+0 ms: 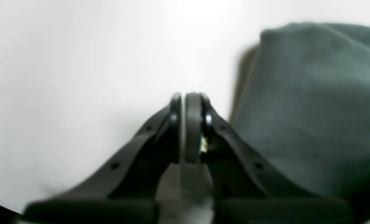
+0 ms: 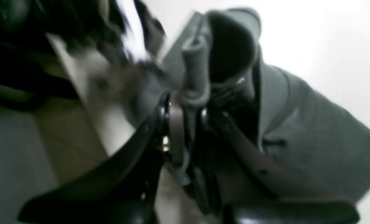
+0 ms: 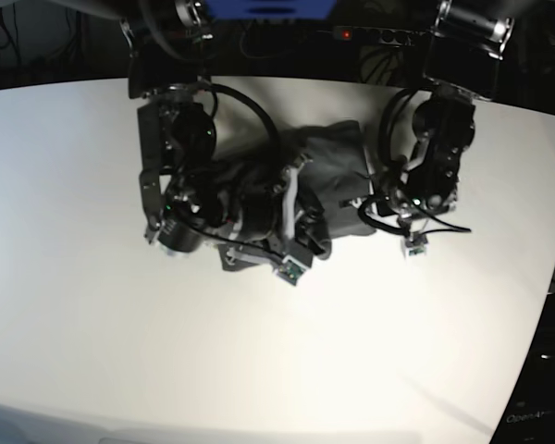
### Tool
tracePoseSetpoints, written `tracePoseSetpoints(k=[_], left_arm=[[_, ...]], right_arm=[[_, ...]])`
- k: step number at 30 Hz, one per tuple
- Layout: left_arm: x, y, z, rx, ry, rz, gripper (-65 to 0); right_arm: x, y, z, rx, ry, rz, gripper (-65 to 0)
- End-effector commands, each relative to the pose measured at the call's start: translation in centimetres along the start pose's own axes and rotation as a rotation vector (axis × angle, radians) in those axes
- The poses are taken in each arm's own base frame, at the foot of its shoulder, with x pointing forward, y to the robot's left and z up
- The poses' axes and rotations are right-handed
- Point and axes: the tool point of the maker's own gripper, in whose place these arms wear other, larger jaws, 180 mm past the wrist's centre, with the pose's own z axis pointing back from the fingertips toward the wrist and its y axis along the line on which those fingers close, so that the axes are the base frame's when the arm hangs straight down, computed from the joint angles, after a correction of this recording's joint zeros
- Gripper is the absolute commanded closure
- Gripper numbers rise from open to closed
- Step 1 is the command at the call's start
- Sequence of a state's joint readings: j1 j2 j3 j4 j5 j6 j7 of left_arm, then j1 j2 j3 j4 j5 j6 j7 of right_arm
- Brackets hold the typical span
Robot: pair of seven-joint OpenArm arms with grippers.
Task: Fold the T-shirt properly
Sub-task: 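Fold the right gripper's end over onto the bundle beside the left gripper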
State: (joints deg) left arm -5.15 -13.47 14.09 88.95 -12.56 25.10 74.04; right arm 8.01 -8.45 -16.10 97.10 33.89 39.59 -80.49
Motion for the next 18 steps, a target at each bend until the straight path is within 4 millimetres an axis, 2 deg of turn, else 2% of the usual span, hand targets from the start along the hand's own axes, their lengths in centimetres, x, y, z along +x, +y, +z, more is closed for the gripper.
tracePoseSetpoints(k=[1,4,11,14,18], left_arm=[[0.3,-0.8,0.7,-0.032,-0.003,-0.006,-2.9],[1.0,-1.5,1.9,-0.057,-0.048,-0.016,-2.9],[0.7,-1.2,2.2,-0.059,-0.052,-0.016,-2.9],[0.1,-1.1,1.9,-0.056,-0.041,-0.014,-2.9],[0.6,-1.5,2.6,-0.069,-0.066,-0.019,-2.9]], right_arm=[[2.1,0.2,0.5,0.018,-0.066,0.023,-0.4],[2.3,0.0,0.4,0.034,-0.076,0.006,-0.4],[3.3,1.3,0.5,0.111,-0.137,-0.011,-0.4],[3.2,2.0,-0.1,0.180,-0.148,-0.047,-0.4],[3.8,3.3,-1.1,0.308,-0.216,-0.131,-0.4]])
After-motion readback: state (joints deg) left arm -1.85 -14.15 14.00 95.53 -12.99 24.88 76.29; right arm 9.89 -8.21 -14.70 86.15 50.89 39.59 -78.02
